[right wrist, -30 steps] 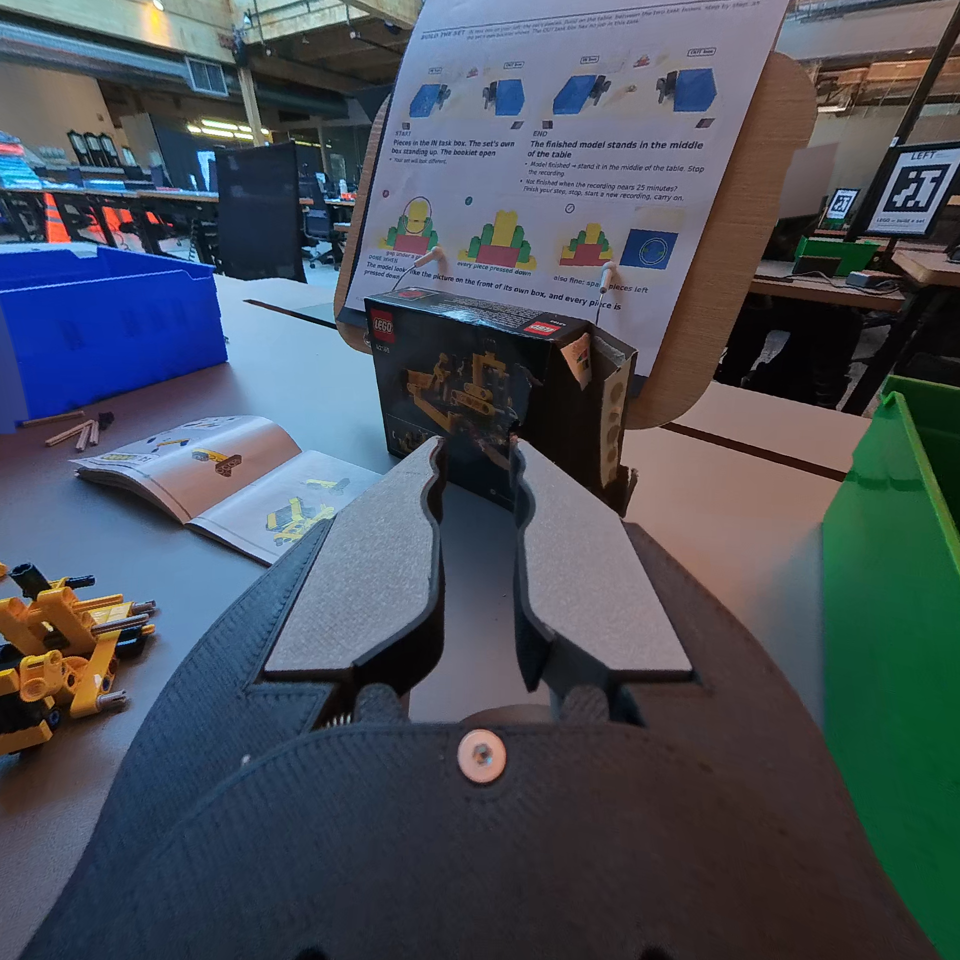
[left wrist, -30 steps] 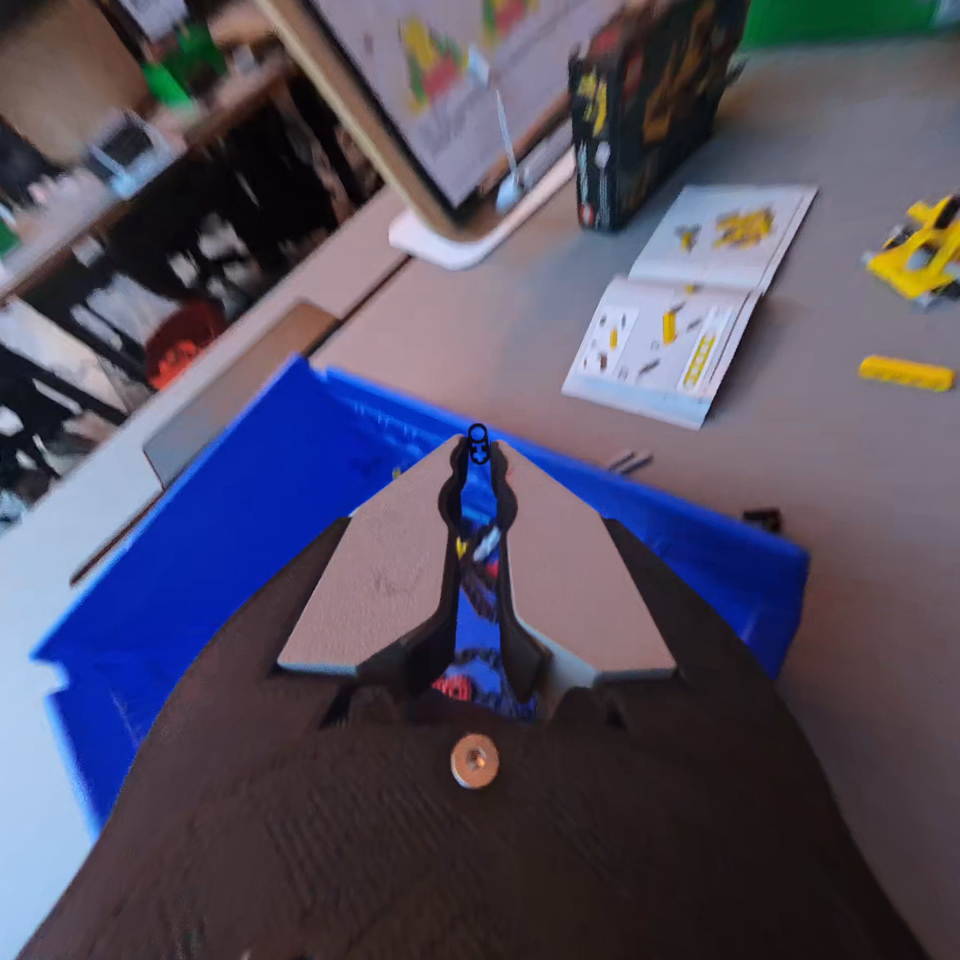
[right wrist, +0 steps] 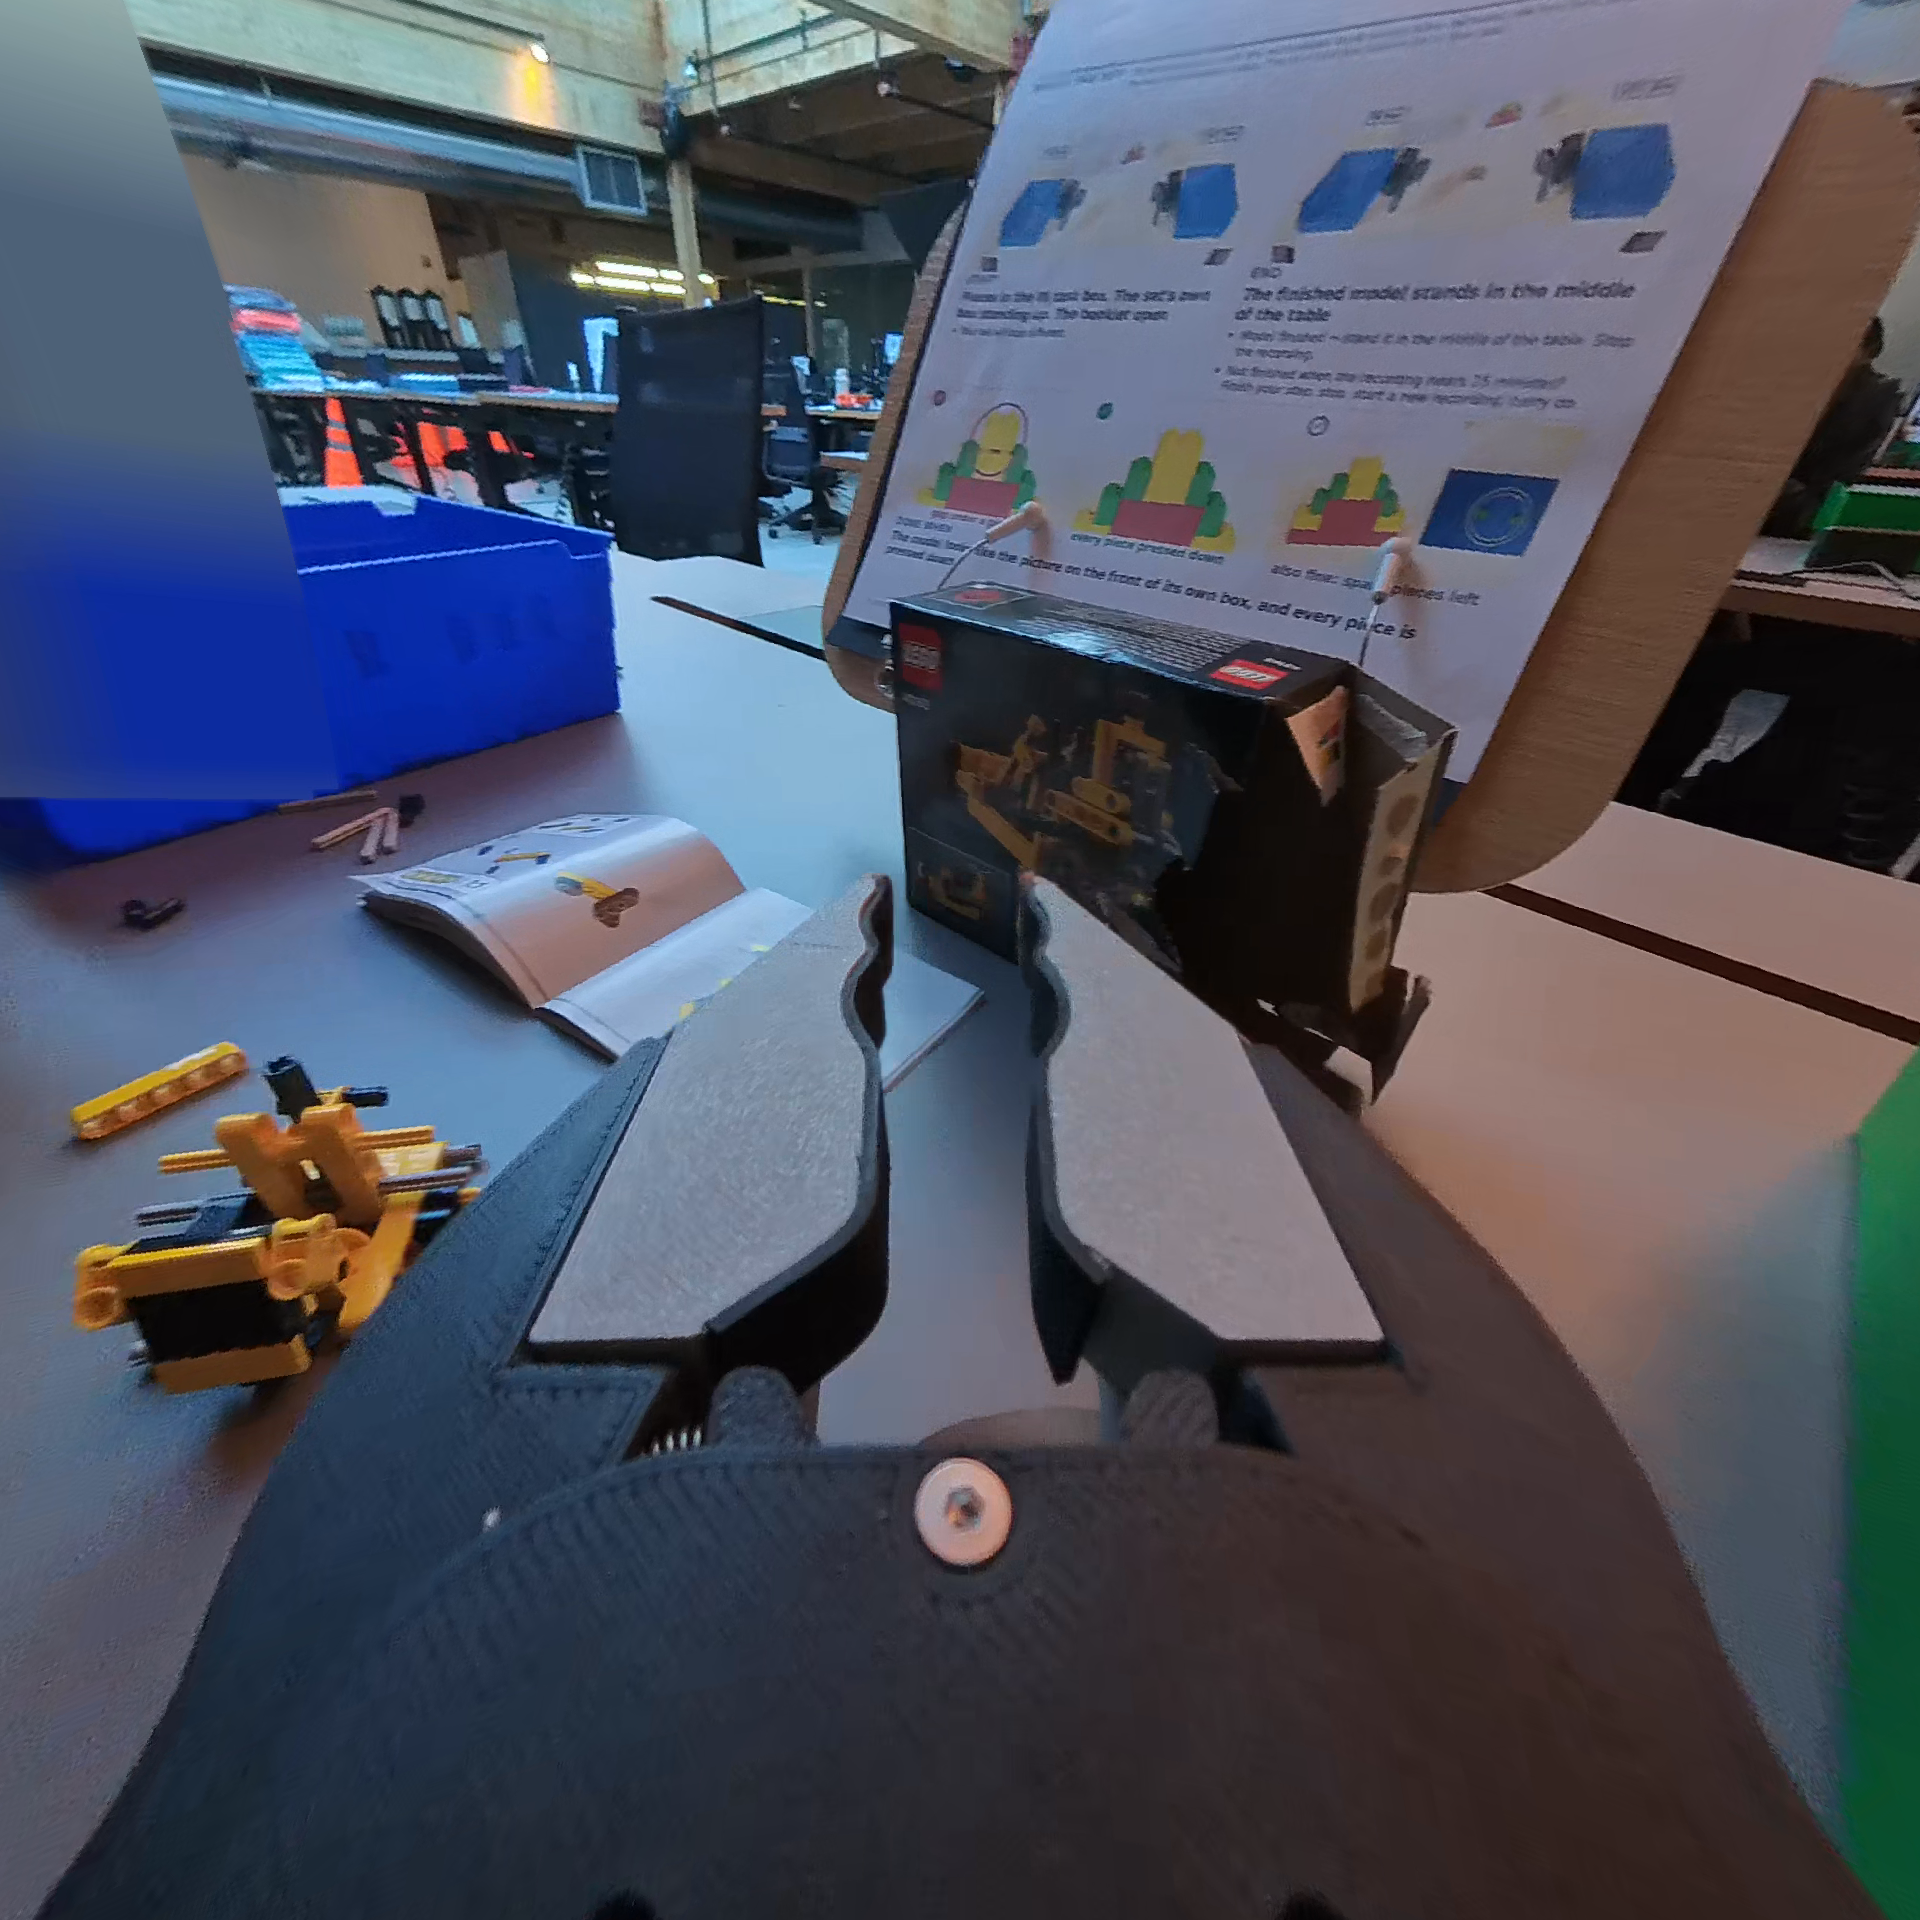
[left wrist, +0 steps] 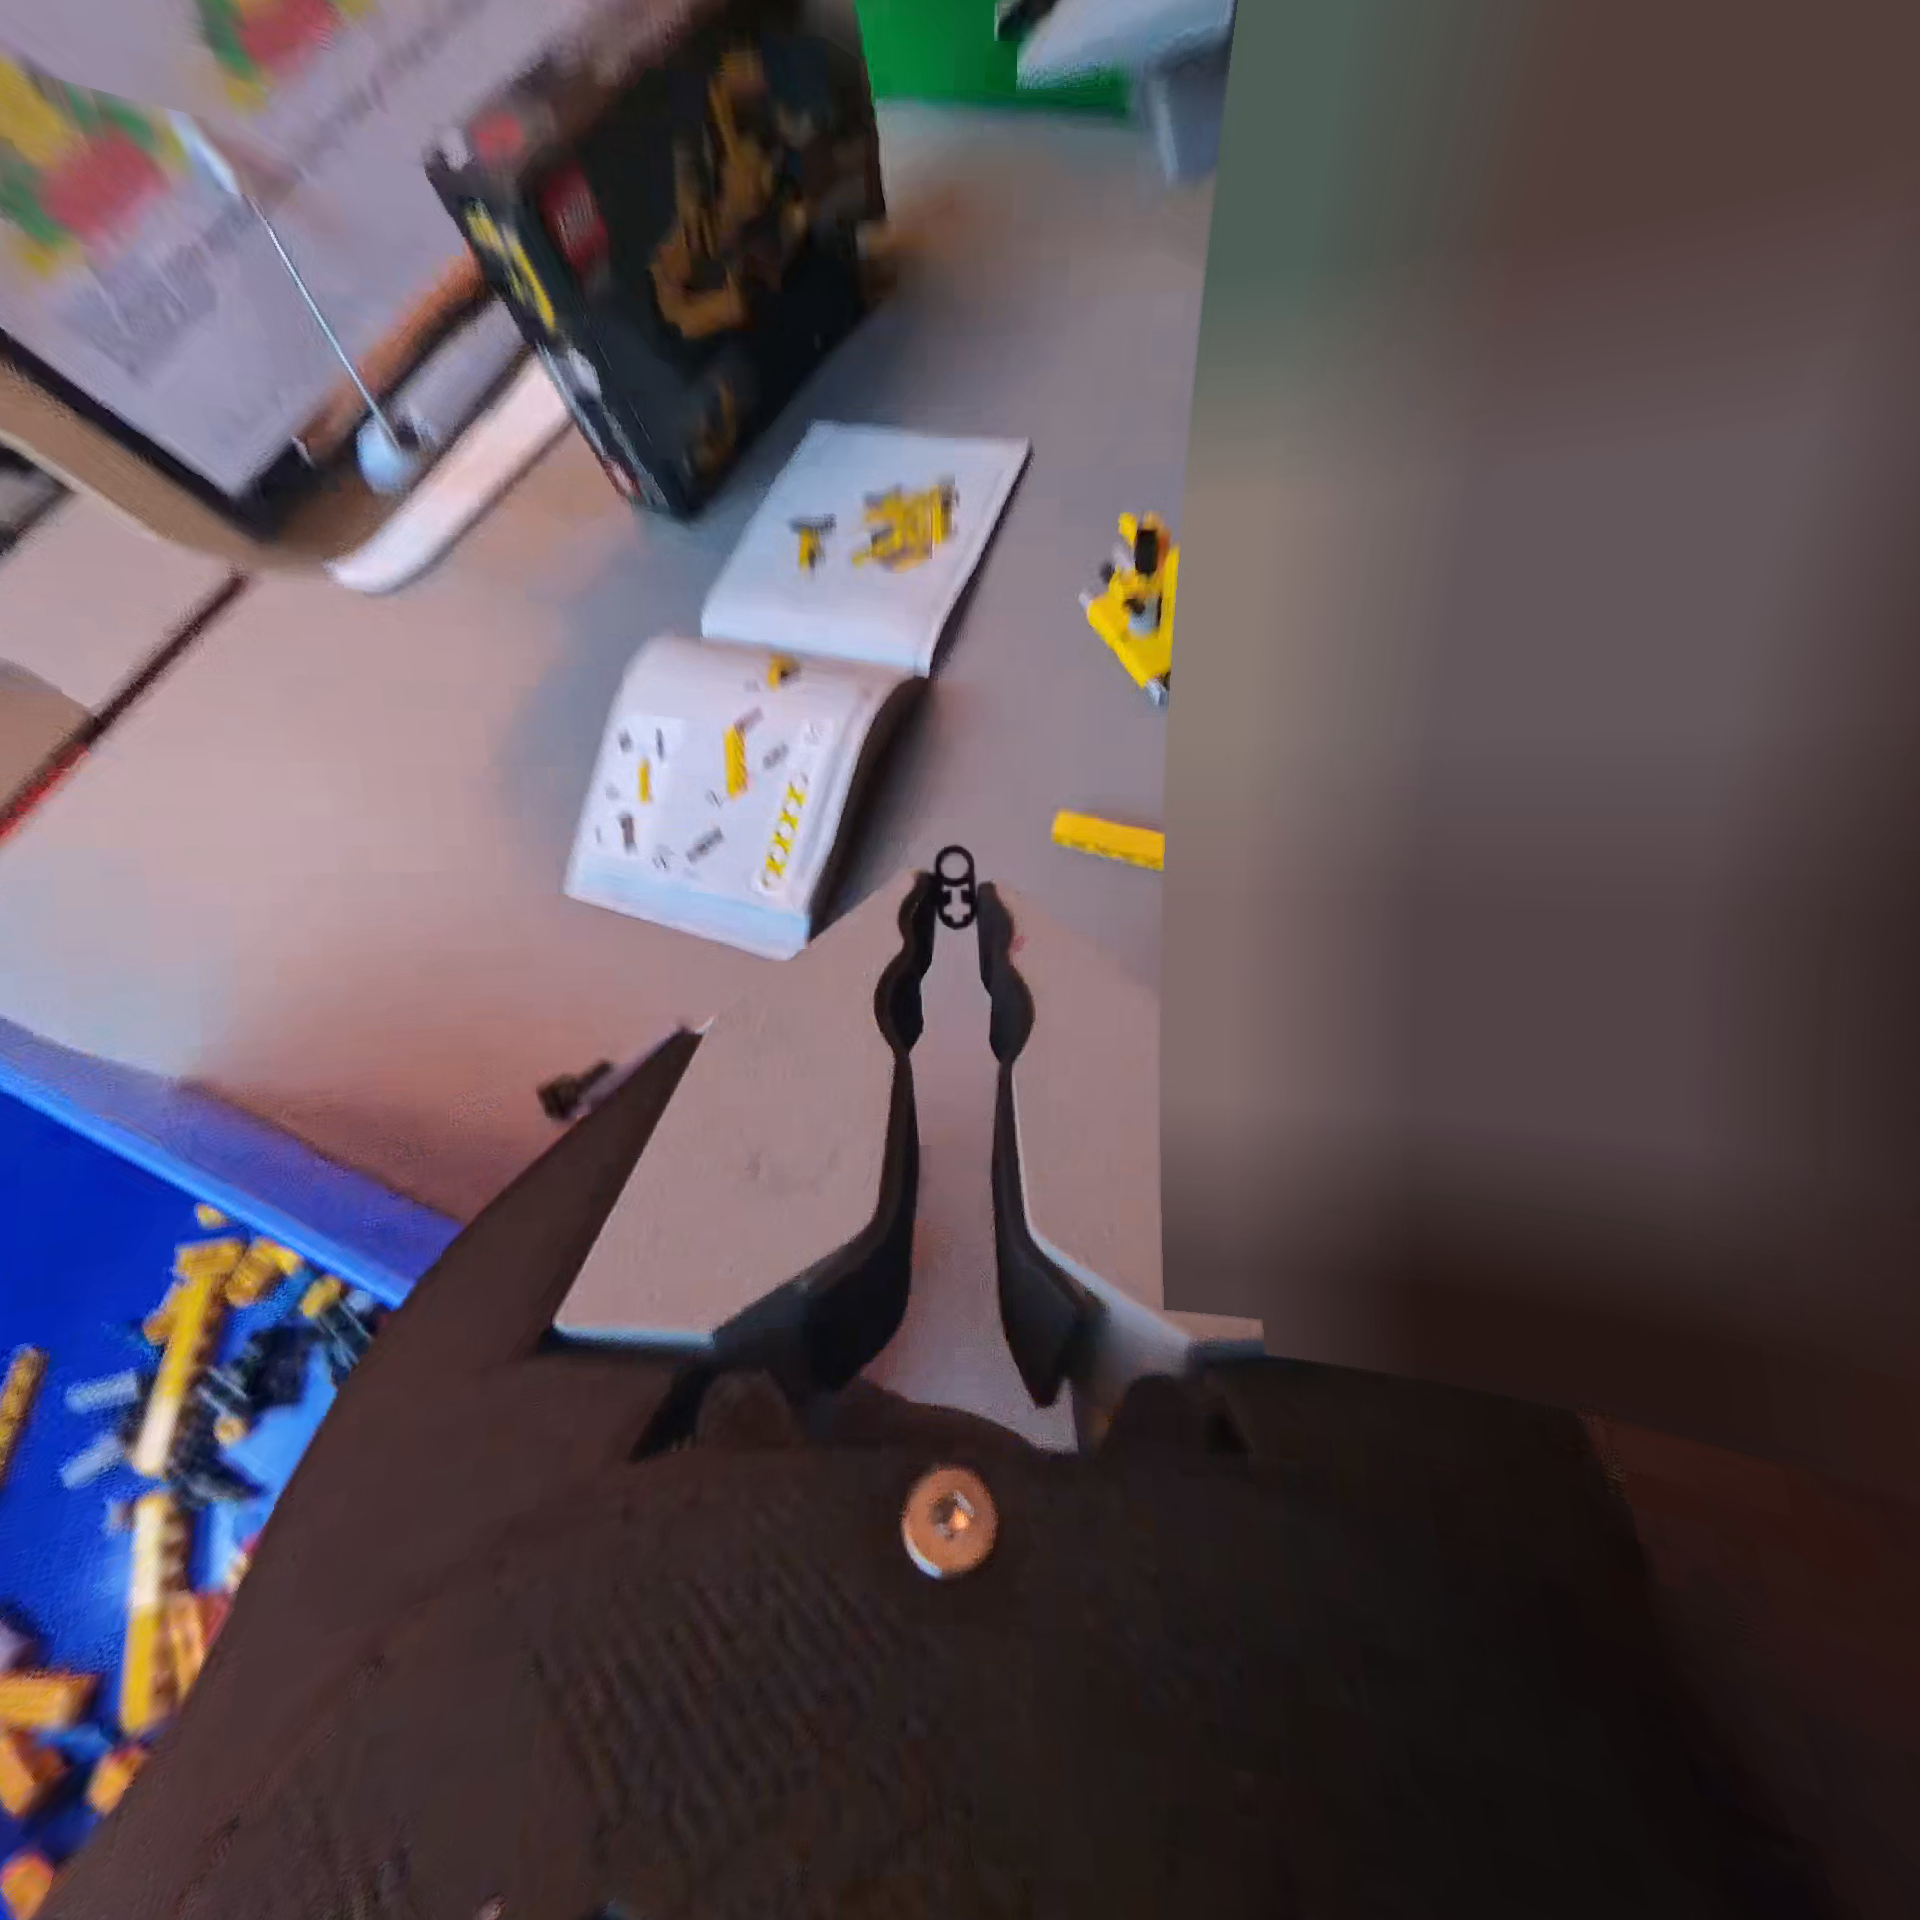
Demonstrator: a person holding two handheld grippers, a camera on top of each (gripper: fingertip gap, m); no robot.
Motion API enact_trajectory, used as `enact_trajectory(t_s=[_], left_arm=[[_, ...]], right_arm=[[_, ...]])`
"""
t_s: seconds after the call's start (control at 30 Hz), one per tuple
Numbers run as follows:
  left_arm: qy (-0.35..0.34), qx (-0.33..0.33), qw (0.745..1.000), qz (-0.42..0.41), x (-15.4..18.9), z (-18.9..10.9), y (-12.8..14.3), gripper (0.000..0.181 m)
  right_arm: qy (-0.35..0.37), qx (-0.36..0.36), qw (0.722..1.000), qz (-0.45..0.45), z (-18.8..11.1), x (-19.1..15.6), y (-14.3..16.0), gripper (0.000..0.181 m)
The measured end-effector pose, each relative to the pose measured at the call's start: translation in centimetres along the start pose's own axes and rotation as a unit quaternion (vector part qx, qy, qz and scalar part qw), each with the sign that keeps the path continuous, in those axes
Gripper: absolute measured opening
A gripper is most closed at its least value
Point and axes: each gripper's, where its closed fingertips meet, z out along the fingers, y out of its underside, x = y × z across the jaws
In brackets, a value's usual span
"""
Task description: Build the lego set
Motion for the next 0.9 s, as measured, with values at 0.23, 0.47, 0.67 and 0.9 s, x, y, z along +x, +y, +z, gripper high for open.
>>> enact_trajectory(t_s=[0.23,0.47,0.67,0.9], left_arm=[[-0.123,-0.124,0.984,-0.028,0.2,2.3,6.3,0.005],[-0.128,-0.158,0.978,-0.041,0.9,2.8,8.4,0.006],[-0.134,-0.165,0.976,-0.052,0.5,2.9,9.4,0.021],[-0.059,-0.031,0.996,-0.059,3.6,3.7,3.1,0.015]], right_arm=[[-0.037,-0.001,0.999,0.002,0.4,-1.9,-0.2,0.021],[-0.037,0.001,0.999,0.005,0.3,-1.9,-0.2,0.02],[-0.032,-0.002,0.999,0.003,0.3,-1.7,-0.1,0.02],[-0.03,0.0,1.0,0.007,0.4,-1.6,-0.2,0.02]])
